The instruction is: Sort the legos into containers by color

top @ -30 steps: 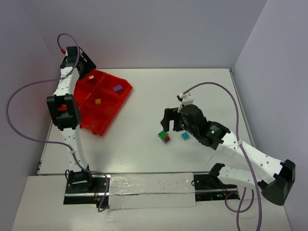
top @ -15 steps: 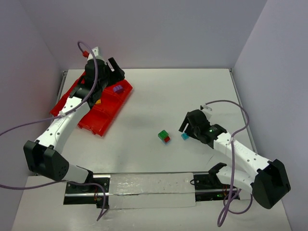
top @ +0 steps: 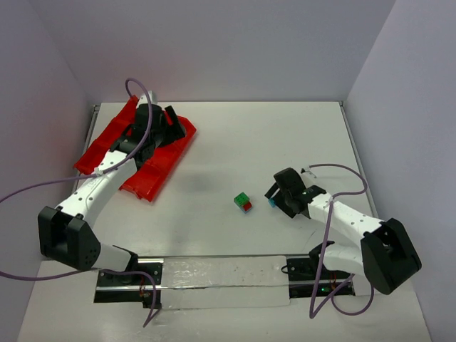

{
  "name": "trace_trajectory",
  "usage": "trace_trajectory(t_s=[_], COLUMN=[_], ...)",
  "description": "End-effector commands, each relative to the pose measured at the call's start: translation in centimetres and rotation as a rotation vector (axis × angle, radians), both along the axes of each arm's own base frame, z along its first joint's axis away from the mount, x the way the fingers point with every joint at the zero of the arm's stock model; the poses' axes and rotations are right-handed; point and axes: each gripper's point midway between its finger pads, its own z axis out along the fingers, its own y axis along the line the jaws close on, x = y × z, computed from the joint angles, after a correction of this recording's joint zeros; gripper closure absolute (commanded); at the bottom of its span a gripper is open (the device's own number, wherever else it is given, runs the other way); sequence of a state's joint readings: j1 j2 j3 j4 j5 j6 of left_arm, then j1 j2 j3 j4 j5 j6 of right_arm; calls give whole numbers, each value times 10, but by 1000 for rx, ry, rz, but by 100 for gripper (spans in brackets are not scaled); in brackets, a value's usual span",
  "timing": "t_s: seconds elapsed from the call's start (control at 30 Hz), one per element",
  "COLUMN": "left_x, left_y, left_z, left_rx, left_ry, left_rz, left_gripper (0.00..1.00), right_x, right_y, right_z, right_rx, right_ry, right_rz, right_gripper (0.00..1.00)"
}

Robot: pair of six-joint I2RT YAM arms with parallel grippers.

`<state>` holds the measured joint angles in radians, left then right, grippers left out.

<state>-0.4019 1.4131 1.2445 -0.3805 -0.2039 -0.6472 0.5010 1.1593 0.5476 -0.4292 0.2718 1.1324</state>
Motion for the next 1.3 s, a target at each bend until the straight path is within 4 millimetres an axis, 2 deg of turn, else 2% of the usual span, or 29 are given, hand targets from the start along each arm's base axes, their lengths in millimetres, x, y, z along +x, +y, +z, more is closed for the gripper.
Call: trace_trajectory(t_s=[0.0, 0.13, 0.27, 0.4, 0.53, 0.57, 0.63, 0.73, 0.83, 0.87, 0.93, 0.97, 1.0, 1.07, 1.1, 1.13, 1.17, 1.27], left_x=[-9, -14, -17, -19, -22, -23, -26, -29, -33, -36, -42, -46, -49, -56, -58, -62, -67, -81], left_y=[1, 8, 11, 14, 18, 19, 22, 26, 30, 33, 44, 53, 63, 87, 93, 100, 106, 119], left_z=[24, 42, 48, 52, 58, 61, 67, 81, 94, 98, 116, 124, 128, 138, 141, 146, 152, 170], left_rx=[-31, -25, -10, -6, 2, 4, 11, 16, 24, 31, 46, 59, 65, 61, 54, 51, 45, 35], left_ry=[-61, -106, -110, -115, -125, -129, -137, -160, -175, -178, -197, -199, -193, -190, -195, -197, -208, -256], left_rz=[6, 17, 19, 24, 33, 35, 38, 45, 53, 59, 83, 105, 133, 181, 189, 199, 208, 240], left_gripper=[18, 18, 18, 18, 18, 18, 18, 18, 18, 18, 18, 18, 18, 18, 18, 18, 18, 19], right_x=[20, 28, 37, 38, 37, 37, 39, 43, 53, 55, 64, 65, 67, 68, 68, 69, 67, 70], right_y=[4, 9, 11, 13, 12, 11, 11, 12, 22, 29, 57, 67, 86, 108, 124, 153, 180, 234], right_z=[1, -6, -13, -22, -24, -23, -17, -3, 24, 34, 69, 83, 105, 124, 140, 158, 167, 179], right_rx=[28, 22, -20, -35, -39, -44, -55, -73, -81, -78, -58, -67, -70, -87, -68, -22, 34, 76], right_ry=[-40, -34, -12, 15, 8, 6, -6, -41, -104, -130, -219, -250, -297, -339, -380, -434, -458, -496], right_rz=[-40, -28, -8, -3, -12, -10, -3, 20, 63, 97, 197, 240, 282, 345, 383, 443, 522, 667], right_gripper=[21, 26, 34, 47, 69, 77, 85, 88, 88, 88, 86, 85, 85, 84, 84, 83, 82, 81])
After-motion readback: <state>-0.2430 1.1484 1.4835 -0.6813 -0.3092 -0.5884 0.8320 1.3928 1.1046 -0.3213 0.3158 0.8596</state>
